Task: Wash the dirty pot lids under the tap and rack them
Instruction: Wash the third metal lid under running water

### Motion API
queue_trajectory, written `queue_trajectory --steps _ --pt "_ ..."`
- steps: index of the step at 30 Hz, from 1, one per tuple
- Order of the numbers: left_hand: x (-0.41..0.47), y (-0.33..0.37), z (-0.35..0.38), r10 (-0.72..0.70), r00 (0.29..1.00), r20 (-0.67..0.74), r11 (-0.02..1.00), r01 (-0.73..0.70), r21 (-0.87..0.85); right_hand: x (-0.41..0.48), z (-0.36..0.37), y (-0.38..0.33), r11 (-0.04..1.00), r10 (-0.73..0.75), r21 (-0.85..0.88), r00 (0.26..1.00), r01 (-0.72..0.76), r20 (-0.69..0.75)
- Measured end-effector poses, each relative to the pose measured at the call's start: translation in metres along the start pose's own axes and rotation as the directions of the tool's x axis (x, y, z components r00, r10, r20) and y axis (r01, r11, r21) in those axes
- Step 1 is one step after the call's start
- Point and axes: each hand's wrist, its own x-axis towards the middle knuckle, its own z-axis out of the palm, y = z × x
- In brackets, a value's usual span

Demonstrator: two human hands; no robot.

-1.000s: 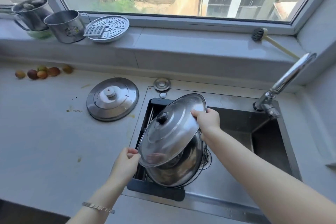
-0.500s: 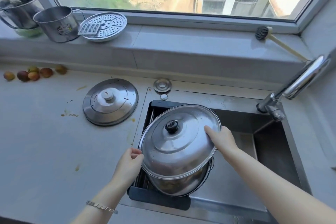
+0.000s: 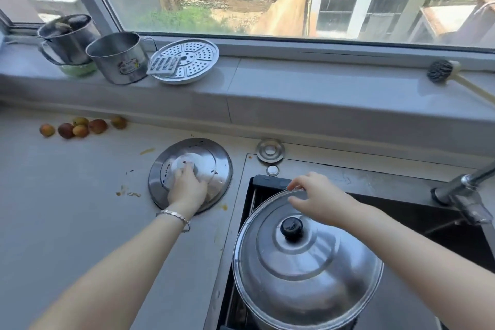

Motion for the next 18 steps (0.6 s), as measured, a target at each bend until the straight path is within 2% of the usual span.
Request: queue_trajectory --steps 3,6,10,14,18 --pt "0.043 -0.007 0.004 -0.003 0.999 0.041 0.968 -0.007 0.251 0.01 0.006 -0.007 0.998 -0.056 0.003 0.998 0.056 0.015" --pt "0.07 -0.019 0.011 -0.015 0.995 0.094 0.93 -0.021 0.367 0.013 0.013 -0.004 0.997 -0.078 0.033 0.997 0.077 0.031" --pt "0.08 -0.021 0.012 0.119 0.993 0.025 0.914 -0.119 0.387 0.01 0.018 0.013 0.998 -0.063 0.02 0.997 0.062 0.048" --pt "0.054 0.002 0.001 0.222 0.974 0.053 0.886 -0.224 0.406 0.002 0.018 0.028 0.998 -0.052 0.042 0.999 0.052 0.002" --pt "-0.005 0.051 -0.023 0.312 0.949 0.051 0.909 -0.314 0.274 -0.019 0.003 0.024 0.968 0.043 0.252 0.991 -0.009 -0.129"
